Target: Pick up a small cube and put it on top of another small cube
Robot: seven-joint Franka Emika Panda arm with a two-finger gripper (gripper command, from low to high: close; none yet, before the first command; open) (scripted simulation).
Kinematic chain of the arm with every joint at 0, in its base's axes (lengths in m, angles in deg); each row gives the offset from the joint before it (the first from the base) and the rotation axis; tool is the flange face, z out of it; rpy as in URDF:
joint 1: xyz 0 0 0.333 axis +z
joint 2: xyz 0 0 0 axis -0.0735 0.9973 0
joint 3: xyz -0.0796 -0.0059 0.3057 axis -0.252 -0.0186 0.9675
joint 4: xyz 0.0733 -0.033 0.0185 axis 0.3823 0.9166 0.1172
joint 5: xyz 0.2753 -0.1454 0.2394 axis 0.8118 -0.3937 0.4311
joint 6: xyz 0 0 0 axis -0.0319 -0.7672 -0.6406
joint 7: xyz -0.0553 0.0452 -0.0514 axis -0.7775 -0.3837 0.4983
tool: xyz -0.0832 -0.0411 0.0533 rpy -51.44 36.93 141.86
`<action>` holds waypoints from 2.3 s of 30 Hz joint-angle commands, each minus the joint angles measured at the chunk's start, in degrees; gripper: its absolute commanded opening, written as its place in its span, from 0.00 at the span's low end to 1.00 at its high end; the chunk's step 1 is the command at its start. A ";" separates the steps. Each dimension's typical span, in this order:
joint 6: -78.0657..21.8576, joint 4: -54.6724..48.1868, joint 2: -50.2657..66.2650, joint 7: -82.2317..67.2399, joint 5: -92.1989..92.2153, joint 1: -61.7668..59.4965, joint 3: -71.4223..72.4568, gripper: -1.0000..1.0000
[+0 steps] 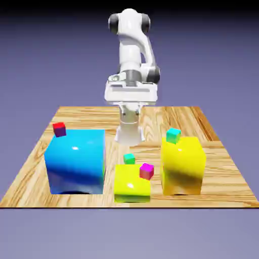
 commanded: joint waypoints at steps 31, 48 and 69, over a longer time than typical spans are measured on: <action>-14.54 12.35 23.46 -1.04 -18.63 8.85 -12.14 0.00; -32.88 -9.49 22.92 -35.84 -14.80 24.42 -16.78 0.00; -40.96 -22.61 25.62 -54.72 -14.49 31.28 -17.85 1.00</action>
